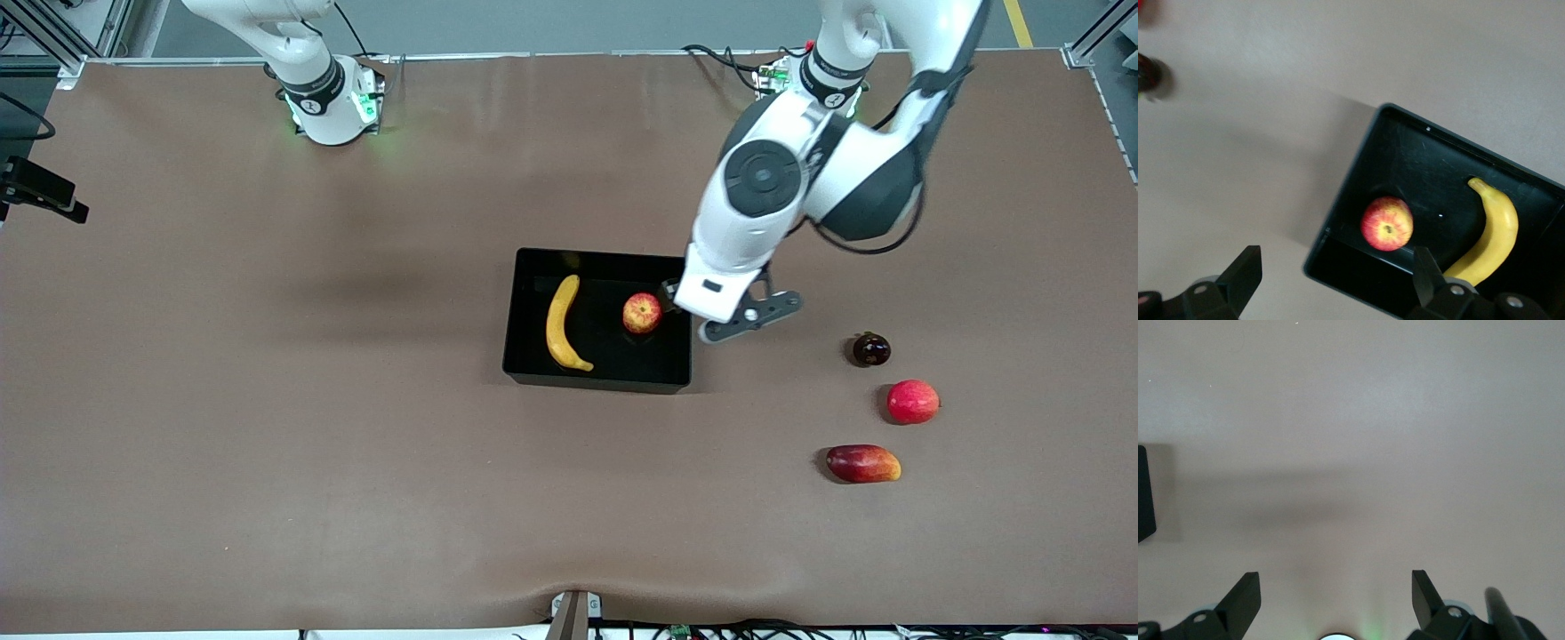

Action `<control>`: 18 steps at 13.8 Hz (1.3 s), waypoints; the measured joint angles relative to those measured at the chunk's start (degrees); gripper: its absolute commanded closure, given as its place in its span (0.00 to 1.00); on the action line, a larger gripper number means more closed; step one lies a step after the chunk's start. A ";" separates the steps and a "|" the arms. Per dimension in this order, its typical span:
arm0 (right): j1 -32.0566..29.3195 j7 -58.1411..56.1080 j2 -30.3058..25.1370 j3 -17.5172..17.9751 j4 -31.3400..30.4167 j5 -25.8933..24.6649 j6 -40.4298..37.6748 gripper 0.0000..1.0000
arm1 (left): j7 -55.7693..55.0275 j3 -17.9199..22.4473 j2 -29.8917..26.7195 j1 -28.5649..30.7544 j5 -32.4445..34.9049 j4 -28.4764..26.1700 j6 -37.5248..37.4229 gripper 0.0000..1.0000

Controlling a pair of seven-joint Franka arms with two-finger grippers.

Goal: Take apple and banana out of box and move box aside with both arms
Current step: 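Reach the left gripper down to the red-yellow apple in the black box, then close the left gripper around the apple inside the box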

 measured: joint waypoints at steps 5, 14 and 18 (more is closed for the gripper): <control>0.00 0.00 0.00 -0.01 0.00 0.00 -0.01 0.00 | -9.37 0.01 7.06 -3.79 0.19 0.04 4.88 0.00; -0.01 0.00 0.00 -0.03 -0.03 0.00 -0.03 0.00 | -16.32 0.04 16.23 -6.89 4.46 0.26 8.28 0.00; -0.01 0.00 0.04 -0.03 -0.08 0.00 -0.03 0.00 | -16.93 0.28 18.97 -7.64 5.31 0.28 9.43 0.00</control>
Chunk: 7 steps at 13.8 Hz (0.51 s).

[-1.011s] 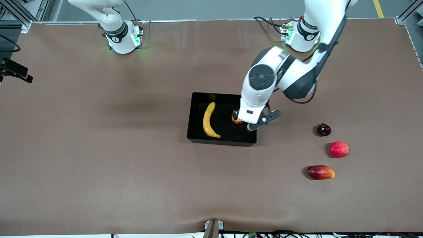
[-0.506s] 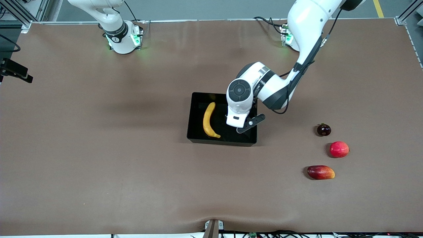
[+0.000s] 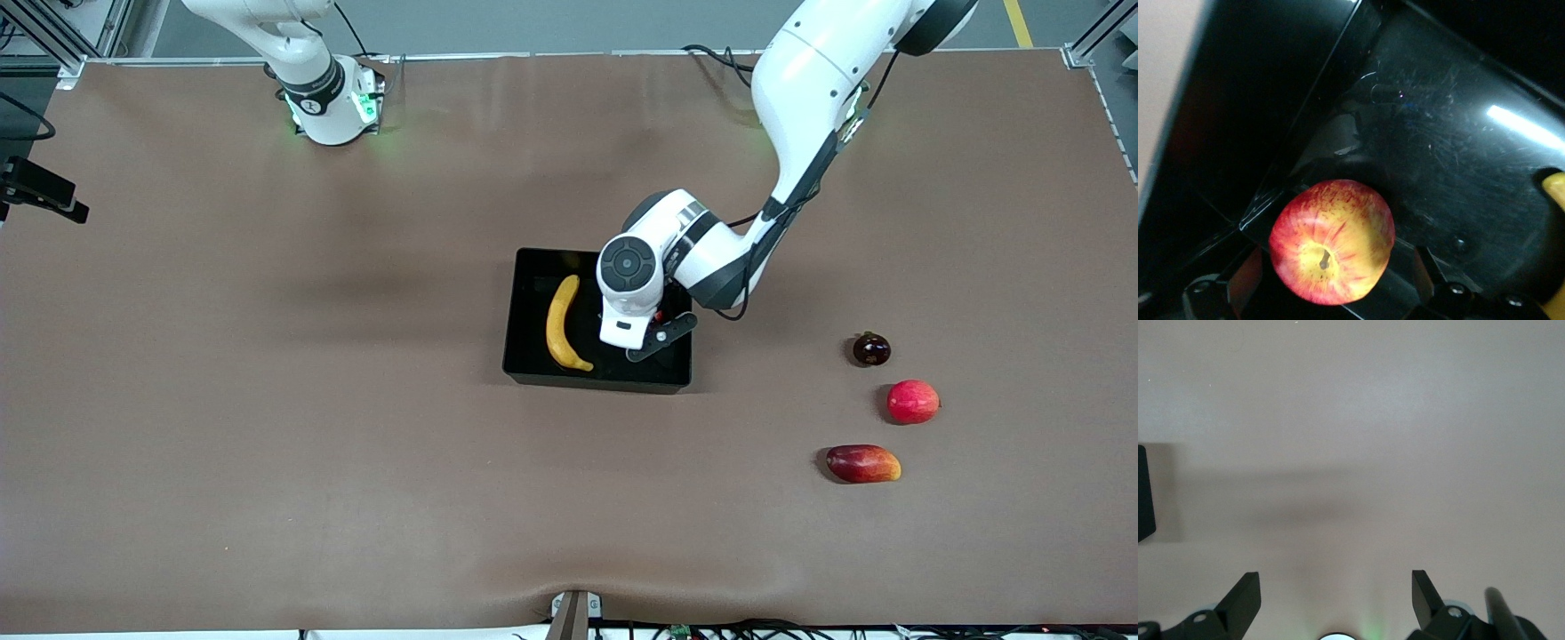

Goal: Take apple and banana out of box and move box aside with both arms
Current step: 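Close the left gripper around the apple inside the box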

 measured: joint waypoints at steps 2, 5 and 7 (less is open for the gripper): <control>0.00 0.00 0.06 -0.02 -0.10 0.00 0.00 0.00 | -1.02 0.02 1.14 -0.21 2.15 0.03 0.30 0.30; 0.00 0.00 0.25 -0.02 -0.19 0.00 0.07 0.00 | -1.11 0.10 1.43 -0.20 2.63 0.36 0.48 1.00; 0.00 0.00 0.47 -0.03 -0.22 0.00 0.09 0.00 | -1.11 0.11 1.34 -0.20 2.74 1.09 0.48 1.00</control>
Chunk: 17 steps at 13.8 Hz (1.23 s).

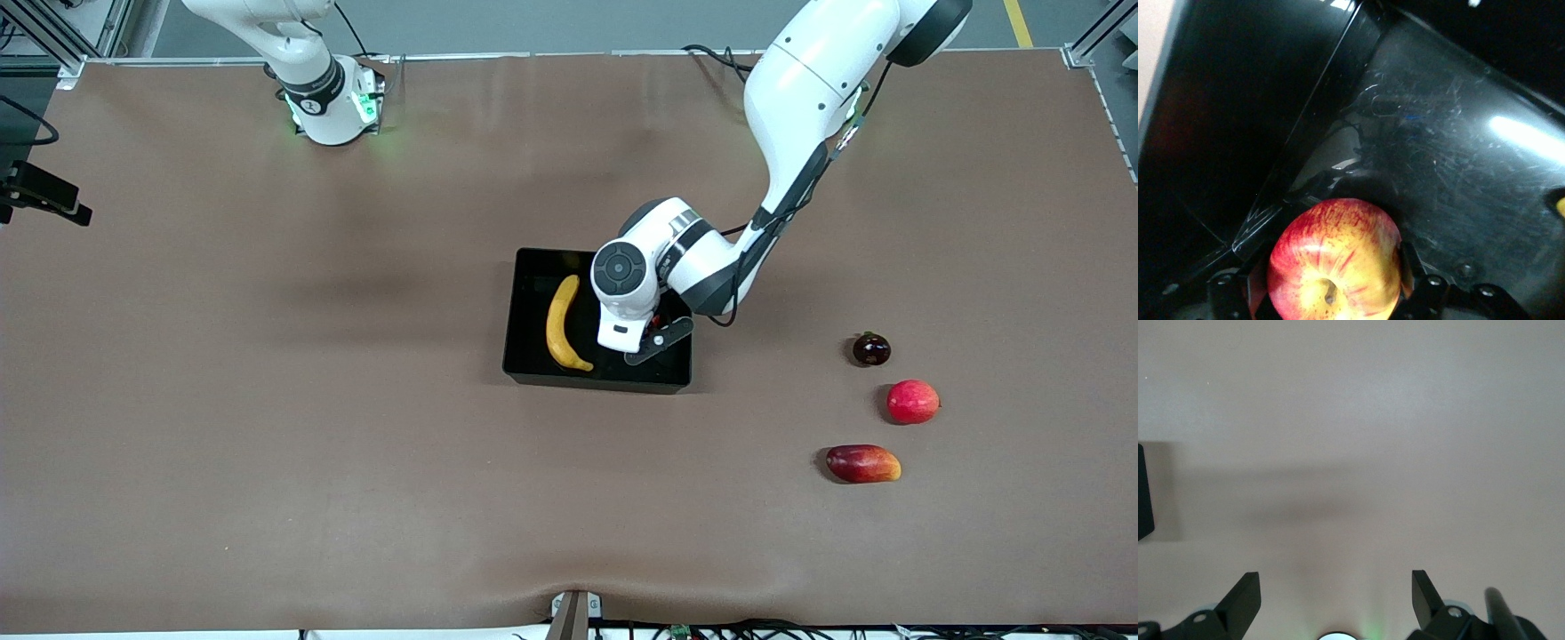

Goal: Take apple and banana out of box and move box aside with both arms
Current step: 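Close the left gripper around the apple inside the box, then lift the apple and carry it to the plum and peach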

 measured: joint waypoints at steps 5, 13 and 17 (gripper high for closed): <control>0.00 0.00 0.18 0.00 -0.01 0.00 0.10 0.00 | 3.39 0.09 -5.98 0.48 0.23 2.87 -3.36 1.00; -0.01 0.00 0.18 0.00 -0.01 -0.22 0.58 0.00 | 28.25 0.43 -18.95 15.99 -0.53 2.74 -15.30 1.00; -0.02 0.00 0.18 -0.04 0.03 -0.28 0.72 0.00 | 32.18 0.60 -14.74 25.00 -0.29 0.11 -12.26 1.00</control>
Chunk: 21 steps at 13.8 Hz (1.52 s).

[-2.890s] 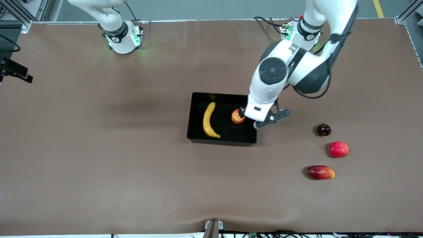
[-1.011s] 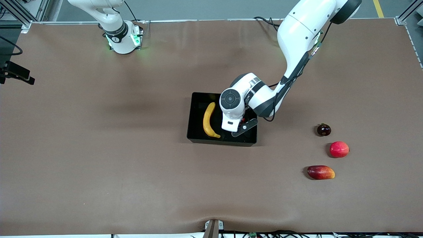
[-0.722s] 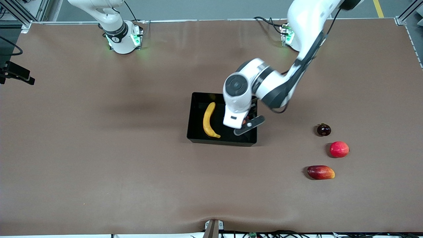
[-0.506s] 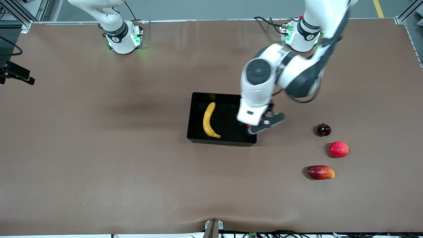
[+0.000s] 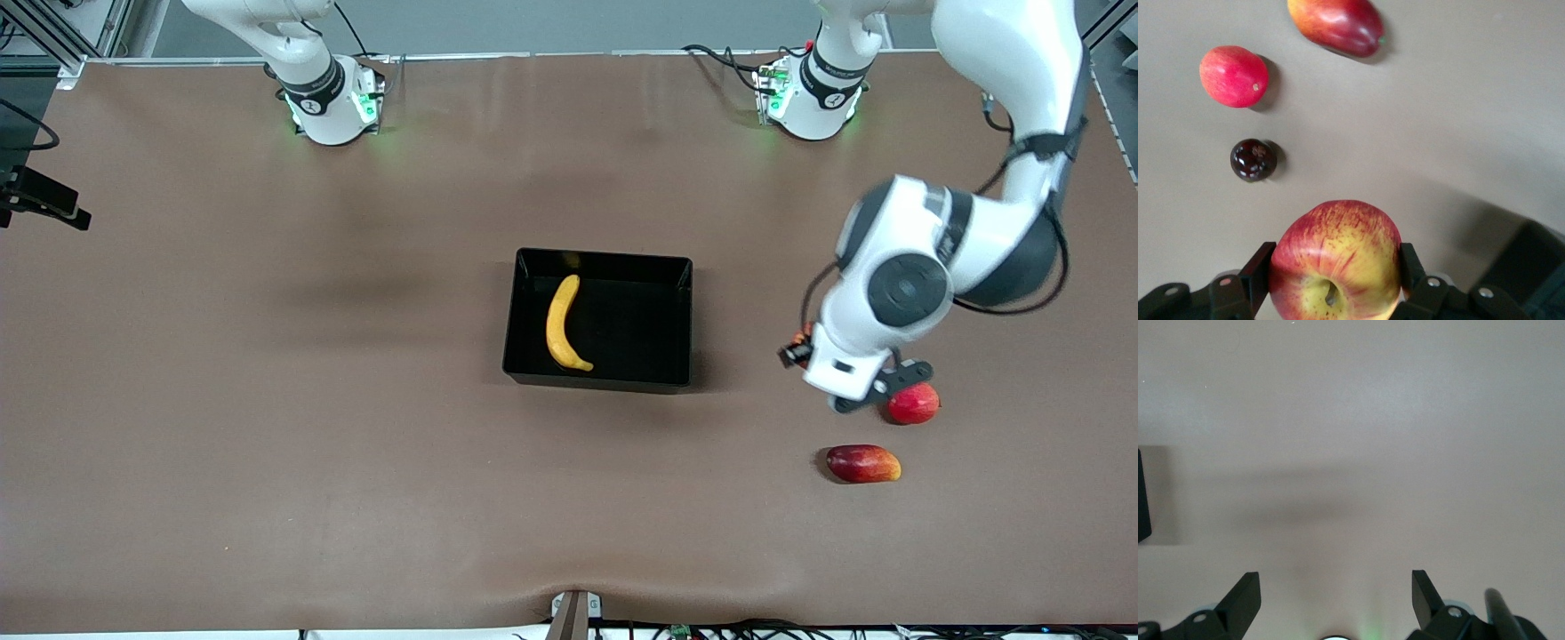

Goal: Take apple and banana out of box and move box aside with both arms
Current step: 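Lift the apple and carry it to the plum and peach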

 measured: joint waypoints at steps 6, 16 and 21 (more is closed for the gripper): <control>0.00 0.00 0.00 0.01 0.03 -0.02 0.08 0.00 | 0.23 0.21 9.62 4.52 8.03 -1.68 13.53 1.00; -0.01 0.00 0.00 0.00 0.07 -0.05 0.19 0.00 | 0.26 0.30 13.44 8.04 11.47 -1.73 17.39 0.00; -0.01 0.00 0.00 0.01 0.07 -0.05 0.20 0.00 | 0.16 -0.17 12.60 8.11 11.47 -0.64 16.98 0.00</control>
